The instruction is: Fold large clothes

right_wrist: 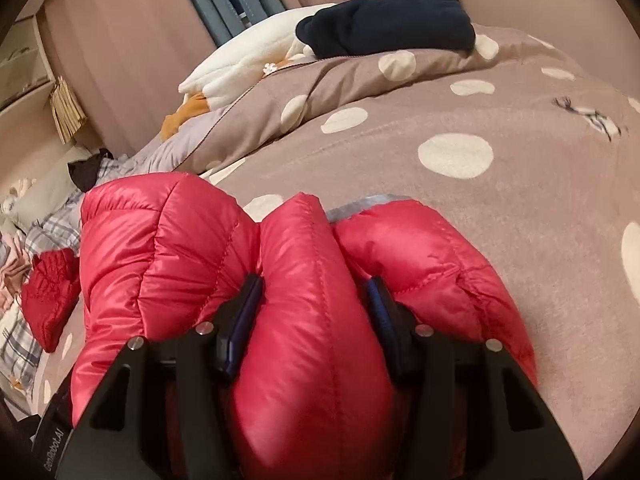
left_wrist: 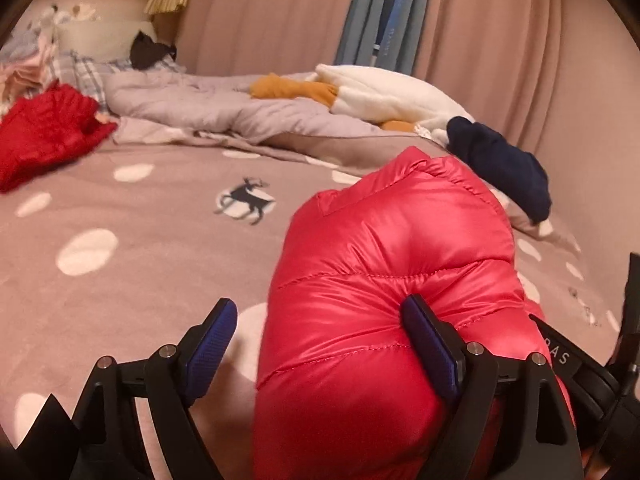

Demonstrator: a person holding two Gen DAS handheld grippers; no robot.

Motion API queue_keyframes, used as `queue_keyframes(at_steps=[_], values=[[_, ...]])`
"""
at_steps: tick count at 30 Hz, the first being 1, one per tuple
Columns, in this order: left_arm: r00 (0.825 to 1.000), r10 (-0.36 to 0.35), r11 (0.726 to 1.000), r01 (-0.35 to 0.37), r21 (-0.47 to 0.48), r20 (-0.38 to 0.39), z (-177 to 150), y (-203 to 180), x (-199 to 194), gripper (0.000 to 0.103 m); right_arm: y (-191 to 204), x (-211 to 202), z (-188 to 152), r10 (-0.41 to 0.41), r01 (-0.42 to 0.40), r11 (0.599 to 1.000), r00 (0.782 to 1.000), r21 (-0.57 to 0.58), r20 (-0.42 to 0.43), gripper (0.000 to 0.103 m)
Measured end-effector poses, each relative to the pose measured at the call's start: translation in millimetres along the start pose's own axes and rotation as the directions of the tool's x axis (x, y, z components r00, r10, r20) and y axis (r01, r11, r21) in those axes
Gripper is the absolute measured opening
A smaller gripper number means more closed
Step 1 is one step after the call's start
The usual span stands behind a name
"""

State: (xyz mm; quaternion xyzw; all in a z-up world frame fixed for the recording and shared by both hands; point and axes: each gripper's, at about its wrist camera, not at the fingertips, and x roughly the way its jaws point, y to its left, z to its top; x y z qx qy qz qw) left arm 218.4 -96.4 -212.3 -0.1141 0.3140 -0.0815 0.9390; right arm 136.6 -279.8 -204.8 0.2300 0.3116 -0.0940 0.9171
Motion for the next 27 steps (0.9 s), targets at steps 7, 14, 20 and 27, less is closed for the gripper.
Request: queue_keyframes(at_steps=[7,14,20,27], values=[[1.000,-0.019,1.000,0.019,-0.015,0.009,-2.0,5.1,6.9,0.087,1.0,11.8,1.7,-0.015,0.015,1.000,1.000,-0.006,-0.002,0.051],[1.000,-0.024,1.000,0.025,-0.019,0.014,-2.2,6.9,5.3,0.087,2.0,10.8,1.8,-0.015,0.015,1.000,1.000,-0.008,0.004,0.051],[0.999,-0.026,0.999,0.026,-0.026,0.027,-1.9,8.7,2.4,0.088,1.3,9.0,0.8,-0.009,0.009,1.000,1.000,-0.005,0.010,0.051],[1.000,-0.015,1.000,0.015,-0.024,0.006,6.8,14.5,-16.0,0.095,0.5,-7.1,6.1,0.010,-0.010,0.999,1.000,0.040,0.006,0.072]])
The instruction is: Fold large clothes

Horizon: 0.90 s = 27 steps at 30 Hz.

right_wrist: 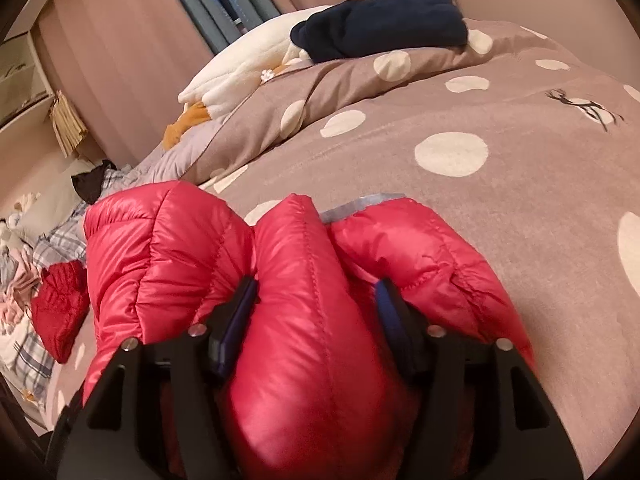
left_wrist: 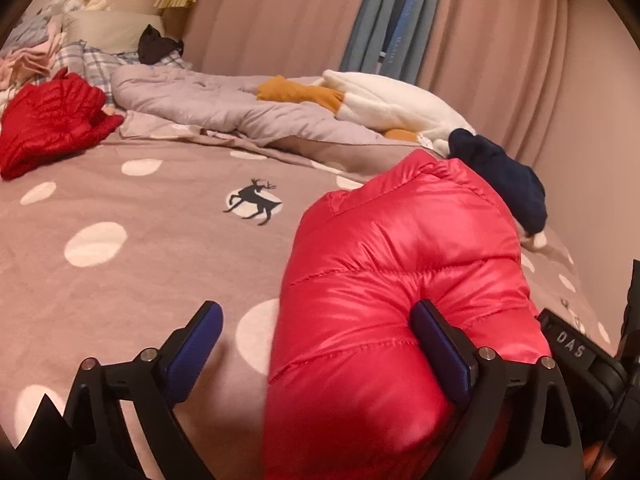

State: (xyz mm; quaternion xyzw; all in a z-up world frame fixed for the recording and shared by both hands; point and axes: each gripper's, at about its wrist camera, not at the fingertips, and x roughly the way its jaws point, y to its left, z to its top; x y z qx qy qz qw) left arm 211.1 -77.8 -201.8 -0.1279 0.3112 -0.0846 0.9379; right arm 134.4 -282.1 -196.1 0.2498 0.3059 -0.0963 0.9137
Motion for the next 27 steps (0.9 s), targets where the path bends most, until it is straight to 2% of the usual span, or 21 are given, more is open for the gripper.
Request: queue_keyframes(at_steps=[1,3,5,6,8,9,10,12,13,14,16,17,18,19,20,21,22,24,25,26,27], values=[[0.999,-0.032,0.999,0.032,-0.013,-0.026,4.4,5.2,-3.9,0.096,-0.6,-6.0,0.7,-0.001,0.001,1.000,1.000,0.012,0.000,0.077],[0.992,-0.100,0.993,0.094,-0.074,-0.079,11.6,16.8,-9.4,0.096,-2.9,-18.6,4.7,0.002,-0.001,0.999,1.000,0.051,-0.019,0.095],[0.971,-0.222,0.957,0.199,-0.210,-0.091,18.5,38.5,-17.7,0.097,-3.5,-35.9,11.4,0.021,-0.018,0.997,0.999,0.076,-0.050,0.100],[0.958,-0.278,0.926,0.248,-0.283,-0.068,20.6,51.1,-21.4,0.102,-3.9,-44.4,13.1,0.041,-0.038,0.997,0.998,0.074,-0.042,0.103],[0.935,-0.352,0.865,0.307,-0.398,-0.043,21.6,71.7,-21.7,0.102,-10.8,-62.5,14.4,0.062,-0.061,0.995,0.998,0.080,-0.011,0.102],[0.919,-0.390,0.837,0.328,-0.438,-0.058,21.2,79.6,-17.0,0.102,-18.9,-68.5,13.4,0.057,-0.056,0.992,0.998,0.113,-0.004,0.103],[0.904,-0.419,0.823,0.338,-0.457,-0.086,20.8,83.5,-11.1,0.102,-31.0,-70.2,11.9,0.062,-0.059,0.984,0.998,0.169,-0.015,0.103],[0.867,-0.454,0.824,0.320,-0.468,-0.206,16.8,86.8,8.1,0.102,-60.4,-61.3,6.3,0.136,-0.107,0.942,0.988,0.319,-0.069,0.103],[0.839,-0.483,0.813,0.323,-0.485,-0.251,11.5,86.9,18.3,0.102,-70.6,-54.3,3.1,0.179,-0.129,0.916,0.979,0.379,-0.102,0.103],[0.801,-0.530,0.790,0.347,-0.505,-0.277,6.1,85.1,27.0,0.102,-80.0,-44.7,-2.2,0.243,-0.159,0.884,0.960,0.439,-0.141,0.103],[0.650,-0.692,0.679,0.437,-0.590,-0.315,-5.5,74.7,48.3,0.102,-89.2,-19.0,-16.3,0.401,-0.233,0.805,0.891,0.546,-0.211,0.103],[0.596,-0.738,0.637,0.462,-0.618,-0.316,-8.7,69.0,53.6,0.102,-87.7,-12.2,-20.6,0.438,-0.256,0.788,0.873,0.560,-0.217,0.103],[0.577,-0.752,0.627,0.477,-0.617,-0.318,-9.9,63.2,56.4,0.102,-81.6,-10.9,-21.4,0.445,-0.274,0.796,0.869,0.540,-0.215,0.103],[0.602,-0.734,0.654,0.498,-0.570,-0.315,-9.6,55.7,56.3,0.102,-72.4,-8.9,-22.1,0.473,-0.307,0.798,0.852,0.519,-0.223,0.103],[0.611,-0.727,0.665,0.514,-0.542,-0.313,-10.0,51.1,57.2,0.103,-64.4,-4.3,-24.7,0.526,-0.352,0.777,0.818,0.521,-0.232,0.103],[0.619,-0.724,0.668,0.520,-0.533,-0.305,-11.0,47.8,59.6,0.103,-55.2,4.8,-30.5,0.602,-0.413,0.735,0.763,0.538,-0.236,0.103],[0.623,-0.725,0.663,0.514,-0.545,-0.294,-11.2,47.6,61.4,0.103,-50.6,9.6,-33.2,0.628,-0.442,0.722,0.742,0.533,-0.236,0.103],[0.624,-0.727,0.656,0.511,-0.555,-0.286,-8.5,46.7,64.8,0.103,-39.8,15.1,-35.9,0.652,-0.498,0.720,0.724,0.484,-0.225,0.098],[0.627,-0.722,0.664,0.507,-0.550,-0.293,-5.8,44.8,66.4,0.102,-38.5,15.7,-36.3,0.664,-0.514,0.710,0.716,0.481,-0.215,0.095],[0.639,-0.709,0.677,0.500,-0.540,-0.298,-3.7,42.9,66.2,0.101,-38.8,17.9,-38.1,0.685,-0.535,0.688,0.701,0.491,-0.197,0.086],[0.658,-0.691,0.695,0.489,-0.527,-0.301,-1.2,40.7,64.5,0.100,-41.9,20.3,-40.0,0.698,-0.539,0.666,0.694,0.516,-0.176,0.075]])
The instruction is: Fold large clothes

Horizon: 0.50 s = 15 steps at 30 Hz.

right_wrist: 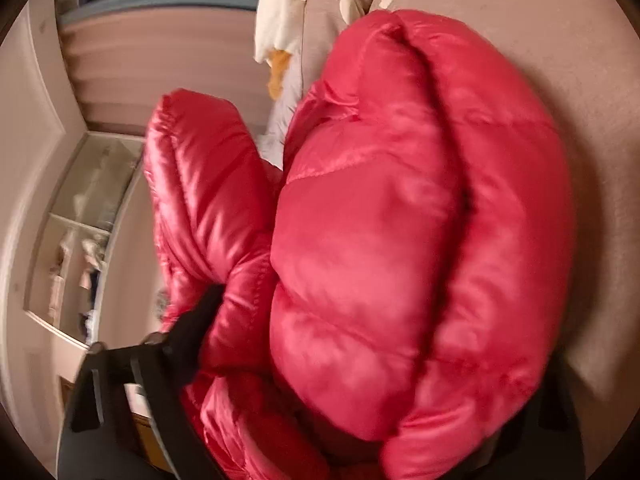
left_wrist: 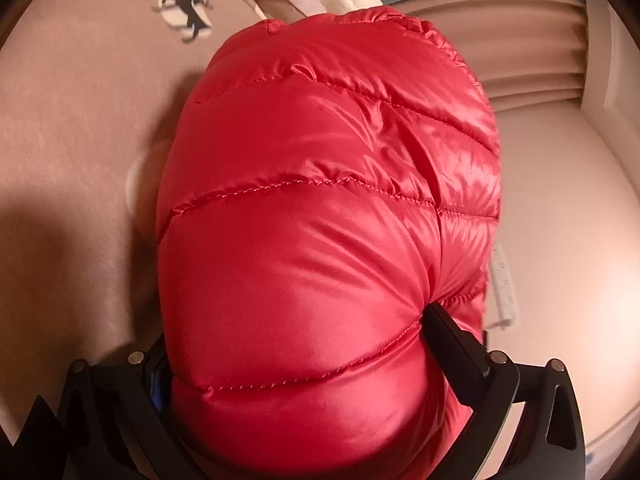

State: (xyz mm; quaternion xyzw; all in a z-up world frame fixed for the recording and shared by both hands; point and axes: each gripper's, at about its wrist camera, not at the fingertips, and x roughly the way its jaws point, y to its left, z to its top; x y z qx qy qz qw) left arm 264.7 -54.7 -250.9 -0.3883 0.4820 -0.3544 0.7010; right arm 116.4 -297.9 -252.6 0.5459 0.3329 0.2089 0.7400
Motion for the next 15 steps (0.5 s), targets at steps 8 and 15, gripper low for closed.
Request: queue_keyframes(at_steps=[8,15], values=[[0.980,0.047,0.988,-0.074,0.139,0.191,-11.5,-85.5,-43.2,0.096,63.6,-13.7,-13.1,0.033,-0.028,0.994,0.999,-0.110,0.039,0.063],[0.952,-0.057,0.938,-0.052,0.342,0.301,-39.7,-181.5,-134.9,0.096,175.4,-49.3,-40.3,0.204,-0.181,0.926,0.978,-0.331,0.035,0.063]])
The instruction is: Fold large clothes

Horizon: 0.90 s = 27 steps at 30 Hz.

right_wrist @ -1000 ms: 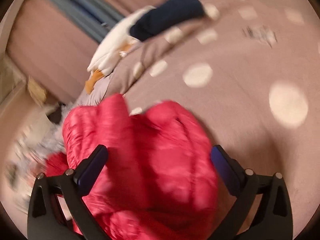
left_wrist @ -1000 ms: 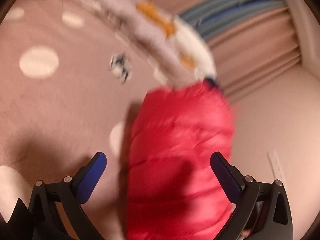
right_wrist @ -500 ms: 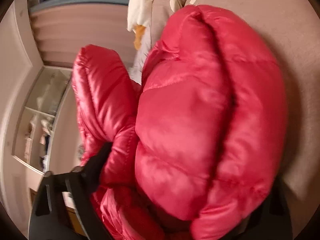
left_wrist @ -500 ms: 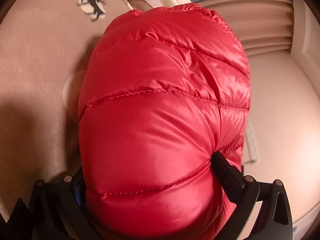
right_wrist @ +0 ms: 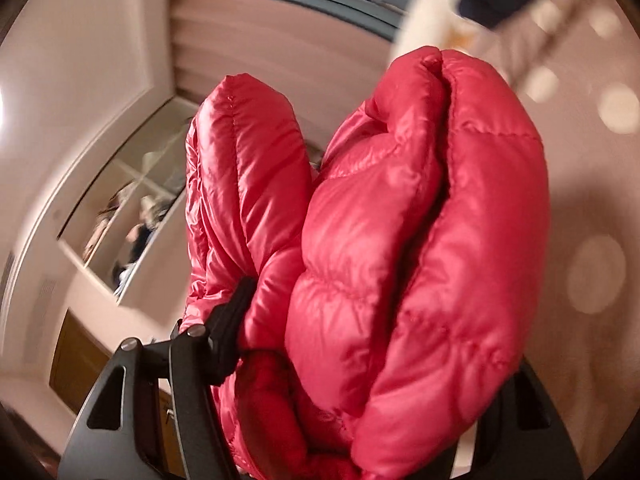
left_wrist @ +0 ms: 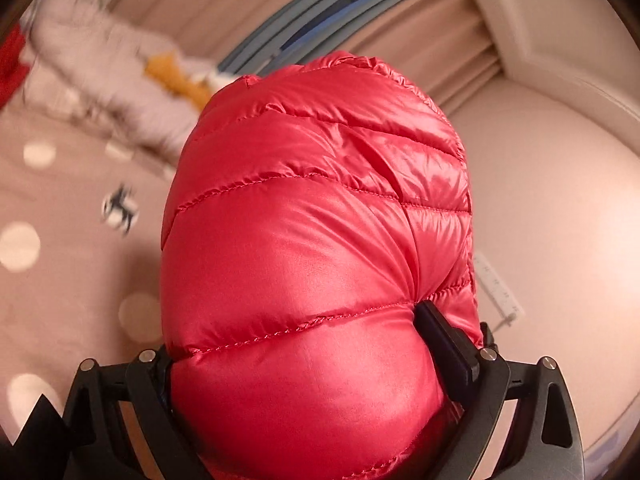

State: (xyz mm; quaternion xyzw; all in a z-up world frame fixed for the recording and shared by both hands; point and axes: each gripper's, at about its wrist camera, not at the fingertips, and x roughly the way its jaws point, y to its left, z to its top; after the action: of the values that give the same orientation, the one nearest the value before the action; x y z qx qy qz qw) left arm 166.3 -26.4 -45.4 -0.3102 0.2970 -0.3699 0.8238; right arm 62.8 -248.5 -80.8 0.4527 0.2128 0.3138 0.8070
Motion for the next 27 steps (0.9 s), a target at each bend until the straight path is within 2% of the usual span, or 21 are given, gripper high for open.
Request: queue_keyframes(at_steps=[4,6,10,13,17,19,20,22,24,25,26,27], values=[[0.996,-0.032,0.998,0.026,0.062,0.088,2.3,-29.1,-55.5,0.096,59.6,-0.2,-5.0,0.052,-0.051,0.996,0.999,-0.077,0.005,0.064],[0.992,-0.034,0.998,0.026,0.065,0.121,7.5,-34.6,-70.5,0.096,84.9,3.2,-9.5,0.058,-0.057,0.991,0.998,-0.120,0.003,0.065],[0.985,-0.041,0.995,0.024,0.101,0.166,24.8,-42.8,-79.7,0.096,119.5,17.7,-8.7,0.056,-0.056,0.983,0.998,-0.174,-0.001,0.067],[0.985,-0.015,0.995,-0.004,0.105,0.175,43.1,-31.0,-70.0,0.097,120.5,34.5,11.3,0.041,-0.041,0.983,0.999,-0.179,-0.002,0.068],[0.990,0.034,0.996,-0.045,0.074,0.139,66.8,9.4,-29.8,0.097,87.1,73.3,50.4,-0.036,0.035,0.987,0.999,-0.154,-0.002,0.069],[0.993,0.042,0.998,-0.048,0.050,0.111,68.0,44.9,-12.5,0.097,44.6,89.3,62.7,-0.080,0.077,0.992,0.996,-0.096,-0.029,0.069],[0.995,0.038,0.999,-0.039,0.013,0.088,63.7,71.6,3.4,0.097,26.3,97.8,63.4,-0.095,0.092,0.993,0.995,-0.076,-0.041,0.069],[0.998,0.069,0.994,-0.069,-0.084,-0.001,50.0,130.1,39.2,0.097,-25.1,115.0,58.0,-0.150,0.148,0.988,0.987,-0.039,-0.063,0.068],[0.987,0.125,0.977,-0.141,-0.162,-0.103,30.1,171.9,64.7,0.096,-87.3,126.9,46.0,-0.235,0.243,0.968,0.966,0.060,-0.111,0.066],[0.972,0.155,0.960,-0.191,-0.206,-0.177,19.3,195.1,78.7,0.096,-109.8,131.5,36.6,-0.271,0.286,0.953,0.952,0.096,-0.143,0.065],[0.952,0.187,0.942,-0.244,-0.231,-0.242,5.5,216.7,90.2,0.096,-132.6,134.6,30.8,-0.315,0.336,0.934,0.934,0.118,-0.169,0.062],[0.948,0.193,0.936,-0.256,-0.242,-0.254,-3.4,229.2,93.9,0.098,-156.0,136.8,22.1,-0.372,0.401,0.907,0.906,0.130,-0.202,0.063]])
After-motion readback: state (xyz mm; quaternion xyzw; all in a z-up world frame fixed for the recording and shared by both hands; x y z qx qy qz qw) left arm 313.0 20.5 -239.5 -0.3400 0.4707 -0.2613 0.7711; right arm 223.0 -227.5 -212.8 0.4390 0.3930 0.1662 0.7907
